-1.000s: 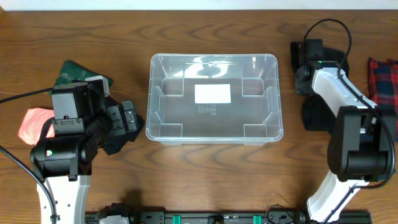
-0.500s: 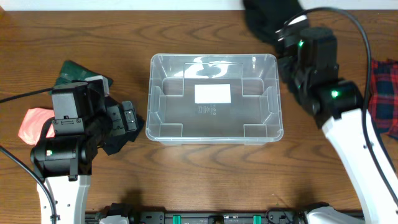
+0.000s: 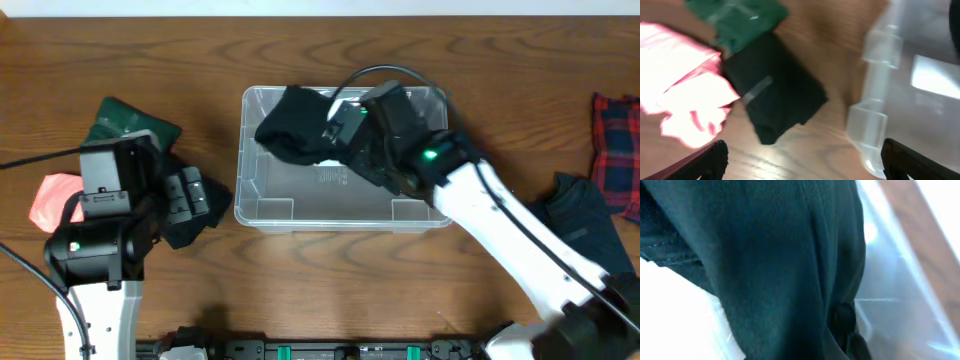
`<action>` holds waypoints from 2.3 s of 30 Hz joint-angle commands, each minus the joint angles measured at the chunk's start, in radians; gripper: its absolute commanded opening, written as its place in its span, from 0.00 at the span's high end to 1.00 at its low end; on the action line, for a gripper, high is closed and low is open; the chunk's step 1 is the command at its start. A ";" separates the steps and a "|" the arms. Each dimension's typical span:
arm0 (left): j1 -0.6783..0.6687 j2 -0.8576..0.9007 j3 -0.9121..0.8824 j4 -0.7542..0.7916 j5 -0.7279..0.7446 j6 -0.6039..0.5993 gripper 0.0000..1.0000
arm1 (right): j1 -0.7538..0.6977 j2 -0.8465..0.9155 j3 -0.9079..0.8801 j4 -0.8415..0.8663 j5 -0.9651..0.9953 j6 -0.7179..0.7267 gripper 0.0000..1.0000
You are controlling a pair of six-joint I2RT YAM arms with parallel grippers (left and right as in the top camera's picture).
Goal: Pack container
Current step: 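Carry the black garment into the bin and release it, then move the right gripper to the red plaid shirt and grasp it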
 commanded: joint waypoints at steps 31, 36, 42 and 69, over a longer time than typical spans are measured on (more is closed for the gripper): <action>0.122 -0.003 0.022 -0.008 -0.053 -0.076 0.02 | -0.338 -0.310 0.020 -0.067 0.502 0.628 0.01; 0.122 -0.003 0.022 -0.008 -0.052 -0.076 0.02 | -0.684 -0.221 0.002 -0.130 0.502 0.620 0.01; 0.122 -0.003 0.022 -0.008 -0.052 -0.076 0.02 | -0.922 -0.005 0.002 -0.008 0.477 0.497 0.01; 0.122 -0.003 0.022 -0.008 -0.051 -0.076 0.02 | -1.146 0.515 0.002 0.388 0.489 0.434 0.18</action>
